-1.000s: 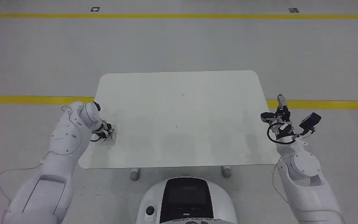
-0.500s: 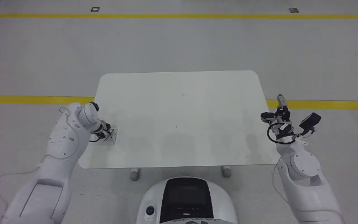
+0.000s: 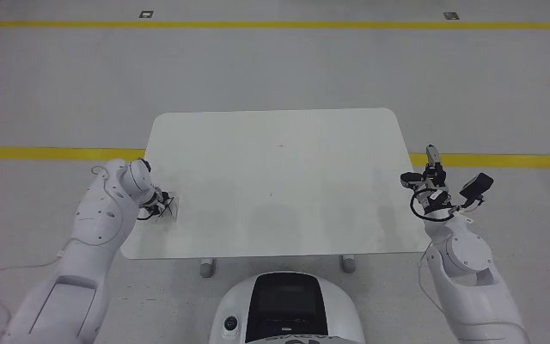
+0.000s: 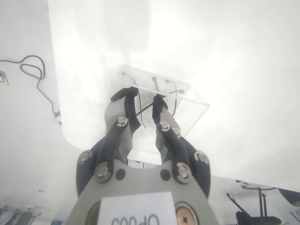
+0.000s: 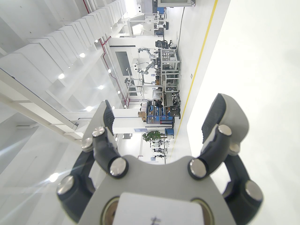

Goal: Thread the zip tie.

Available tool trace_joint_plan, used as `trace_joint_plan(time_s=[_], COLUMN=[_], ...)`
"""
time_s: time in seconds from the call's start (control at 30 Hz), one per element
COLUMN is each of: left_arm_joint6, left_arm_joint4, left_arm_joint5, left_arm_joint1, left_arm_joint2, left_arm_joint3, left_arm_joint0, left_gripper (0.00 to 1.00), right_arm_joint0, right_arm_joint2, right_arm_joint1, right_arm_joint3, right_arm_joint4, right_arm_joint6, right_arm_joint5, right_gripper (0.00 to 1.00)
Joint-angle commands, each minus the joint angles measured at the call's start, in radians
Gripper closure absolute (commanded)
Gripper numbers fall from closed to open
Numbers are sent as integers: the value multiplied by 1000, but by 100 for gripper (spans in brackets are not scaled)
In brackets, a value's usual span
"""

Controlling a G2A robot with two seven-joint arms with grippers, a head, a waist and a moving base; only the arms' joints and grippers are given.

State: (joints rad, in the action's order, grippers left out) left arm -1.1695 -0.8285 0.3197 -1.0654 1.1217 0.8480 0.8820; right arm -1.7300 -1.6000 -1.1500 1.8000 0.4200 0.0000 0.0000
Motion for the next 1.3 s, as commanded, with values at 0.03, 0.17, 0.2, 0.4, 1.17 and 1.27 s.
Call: trace_joint_plan(time_s=[0.03, 0.17, 0.2, 0.4, 1.17, 1.27], left_arm_joint6=[7, 15, 18, 31, -1, -28], left_arm_joint4=[6, 17, 21, 39, 40, 24], left_arm_joint5=[-1, -5, -7, -17, -23, -5], left_arm_joint1=[-3, -6, -8, -15, 27, 44], left_arm_joint2=[-9, -20, -23, -42, -5, 24], left_arm_joint3=[-18, -47, -56, -96, 68, 140], left_arm_joint0=[-8, -22, -26, -47, 8, 45], left_gripper=[82, 81, 81, 93, 100, 100], right_arm_joint0=[0, 0, 0, 0, 0, 0], right_arm_joint2=[0, 0, 0, 0, 0, 0], right_arm_joint1=[0, 0, 0, 0, 0, 0], right_arm_joint3=[0, 0, 0, 0, 0, 0], right_arm_joint4=[0, 0, 0, 0, 0, 0], right_arm_joint6=[0, 0, 0, 0, 0, 0], right_arm_joint5=[0, 0, 0, 0, 0, 0], right_gripper=[0, 0, 0, 0, 0, 0])
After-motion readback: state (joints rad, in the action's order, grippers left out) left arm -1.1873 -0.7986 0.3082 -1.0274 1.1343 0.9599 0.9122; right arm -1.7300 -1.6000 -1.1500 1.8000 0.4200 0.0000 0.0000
